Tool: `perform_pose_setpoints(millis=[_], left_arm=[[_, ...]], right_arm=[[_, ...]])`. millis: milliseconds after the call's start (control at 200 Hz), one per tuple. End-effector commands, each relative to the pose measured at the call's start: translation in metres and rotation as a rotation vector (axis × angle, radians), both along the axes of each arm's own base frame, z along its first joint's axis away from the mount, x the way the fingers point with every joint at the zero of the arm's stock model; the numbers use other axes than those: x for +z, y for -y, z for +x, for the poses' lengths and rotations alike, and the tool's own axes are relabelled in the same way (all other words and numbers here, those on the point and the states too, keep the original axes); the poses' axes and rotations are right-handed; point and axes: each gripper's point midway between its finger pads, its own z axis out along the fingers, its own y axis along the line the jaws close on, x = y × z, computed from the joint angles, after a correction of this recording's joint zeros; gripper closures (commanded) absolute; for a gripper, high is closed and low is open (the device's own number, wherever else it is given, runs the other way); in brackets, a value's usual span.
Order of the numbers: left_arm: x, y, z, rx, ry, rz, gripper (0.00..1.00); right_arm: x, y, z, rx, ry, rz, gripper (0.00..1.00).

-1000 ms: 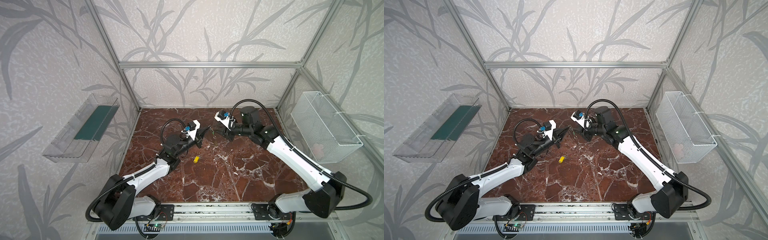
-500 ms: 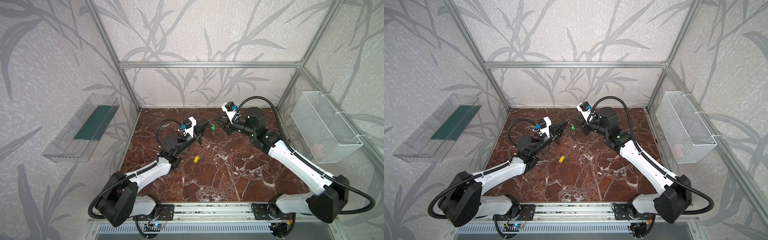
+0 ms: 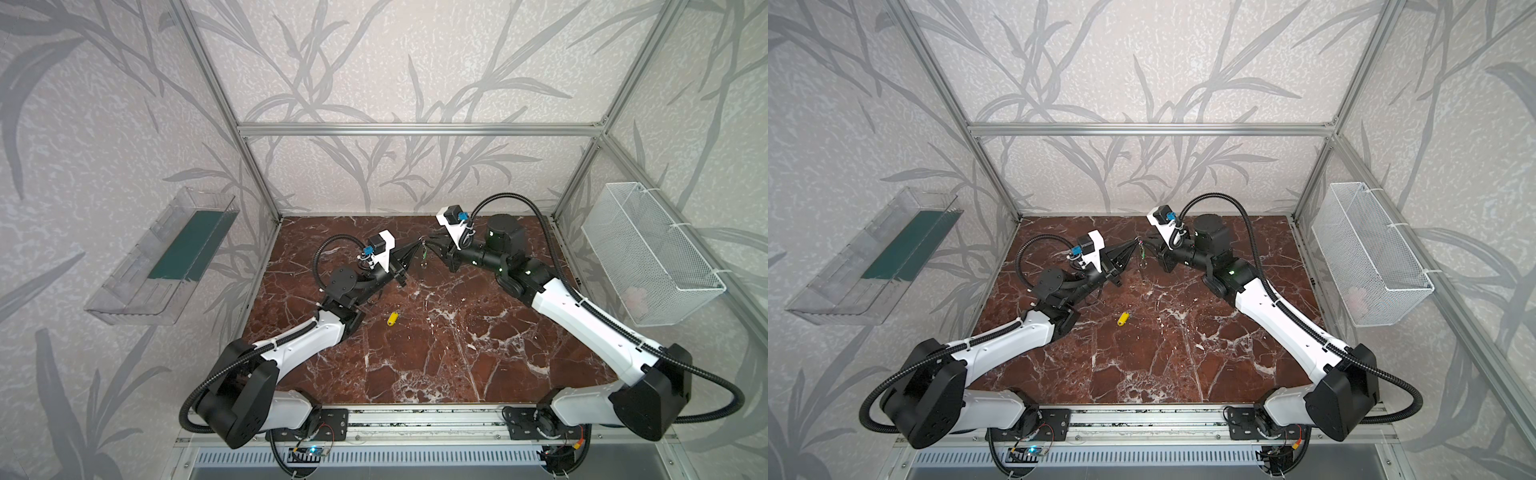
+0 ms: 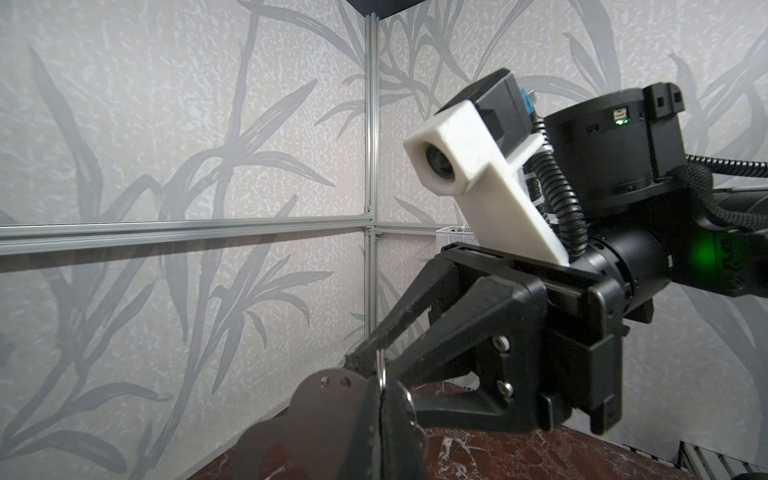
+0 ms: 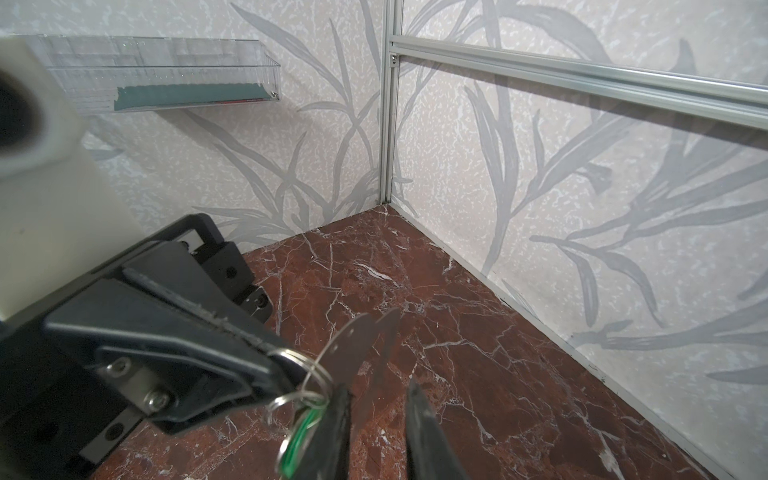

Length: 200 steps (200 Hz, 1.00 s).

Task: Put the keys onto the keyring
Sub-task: 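Pull the right gripper back with the ring while the left gripper keeps the plate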

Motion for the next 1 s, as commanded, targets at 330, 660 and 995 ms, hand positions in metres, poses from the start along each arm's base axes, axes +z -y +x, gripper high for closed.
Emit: perform_pose_setpoints(millis=[330,660,995], left_arm=[[0.024,0.003,-0.006,-0.040,0.053,-0.051,1.00],[0.022,0.003,-0.009,-0.060,0.049,-0.074,1.00],[0.024,-0.001,-0.016,-0.067,0.070,-0.073,1.00]], right_arm=[[-0.001,-0.013,-0.017,0.032,0.077,-0.071,0.77],[-0.006,-0.006,-0.013,-0.040,0.137,-0.134,0.72],[0.007,0.027,-0.011,-0.082,0.143,-0.109,0.63]])
